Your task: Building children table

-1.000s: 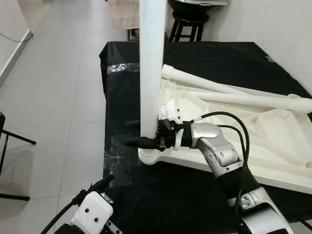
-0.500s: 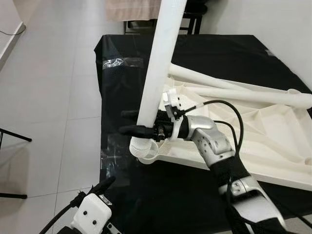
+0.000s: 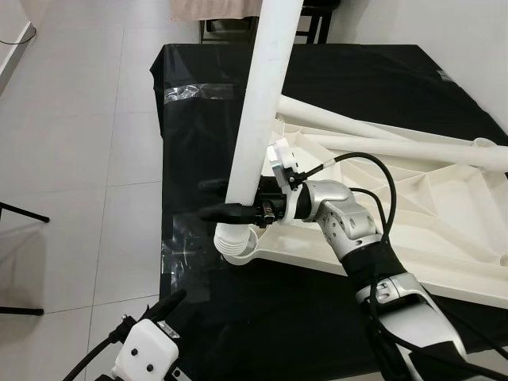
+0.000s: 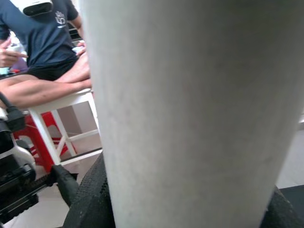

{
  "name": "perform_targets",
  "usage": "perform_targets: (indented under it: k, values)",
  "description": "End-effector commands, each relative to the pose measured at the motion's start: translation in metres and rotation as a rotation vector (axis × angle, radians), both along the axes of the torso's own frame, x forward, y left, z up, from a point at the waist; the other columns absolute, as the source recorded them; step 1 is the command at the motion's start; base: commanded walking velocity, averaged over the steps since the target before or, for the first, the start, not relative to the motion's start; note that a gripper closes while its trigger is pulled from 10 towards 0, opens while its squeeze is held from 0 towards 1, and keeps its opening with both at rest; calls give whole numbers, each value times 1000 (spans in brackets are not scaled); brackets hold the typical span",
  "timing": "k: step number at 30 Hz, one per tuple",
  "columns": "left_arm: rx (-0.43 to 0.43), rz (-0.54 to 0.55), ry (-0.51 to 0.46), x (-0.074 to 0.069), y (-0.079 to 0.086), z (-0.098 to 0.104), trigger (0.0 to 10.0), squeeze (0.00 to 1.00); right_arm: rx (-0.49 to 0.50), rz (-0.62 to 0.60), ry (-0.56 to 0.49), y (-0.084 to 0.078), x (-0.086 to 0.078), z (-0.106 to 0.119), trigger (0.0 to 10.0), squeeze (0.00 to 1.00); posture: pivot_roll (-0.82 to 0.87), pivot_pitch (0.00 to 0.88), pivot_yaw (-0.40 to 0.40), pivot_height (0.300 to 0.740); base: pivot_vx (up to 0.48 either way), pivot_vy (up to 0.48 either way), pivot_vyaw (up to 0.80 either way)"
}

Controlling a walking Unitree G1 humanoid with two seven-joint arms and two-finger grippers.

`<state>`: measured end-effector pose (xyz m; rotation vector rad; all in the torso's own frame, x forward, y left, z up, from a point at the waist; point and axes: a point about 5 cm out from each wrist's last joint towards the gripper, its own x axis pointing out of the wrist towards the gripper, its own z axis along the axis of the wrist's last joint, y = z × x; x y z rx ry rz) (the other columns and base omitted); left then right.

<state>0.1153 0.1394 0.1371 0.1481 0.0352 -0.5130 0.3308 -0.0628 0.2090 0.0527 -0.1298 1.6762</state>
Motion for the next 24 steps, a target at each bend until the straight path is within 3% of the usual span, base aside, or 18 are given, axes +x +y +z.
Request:
perform_targets:
  k: [1, 8, 10, 14, 22, 24]
  values:
    - [-17, -16, 4, -5, -2, 2, 10000, 0, -10, 5, 4, -8, 1, -2, 10000, 0, 328, 249, -109, 740, 0, 0, 0]
    - [-19, -21, 11, -6, -3, 3, 10000, 0, -102, 20, -39, -13, 2, -11, 10000, 0, 331, 253, -108, 740, 0, 0, 0]
    - [-18, -21, 11, -7, -3, 3, 10000, 0, -113, -79, -45, -10, 12, -11, 10000, 0, 339, 257, -110, 740, 0, 0, 0]
    - [-16, -20, 12, -7, -3, 3, 10000, 0, -108, -94, -49, -9, 15, -9, 10000, 0, 343, 255, -110, 740, 0, 0, 0]
    - [-16, -18, 10, -6, -4, 4, 10000, 0, -151, 8, -98, -11, 10, -9, 10000, 0, 344, 260, -117, 740, 0, 0, 0]
    - [-17, -19, 10, -6, -4, 4, 10000, 0, -174, 89, -123, -12, 5, -11, 10000, 0, 343, 260, -117, 740, 0, 0, 0]
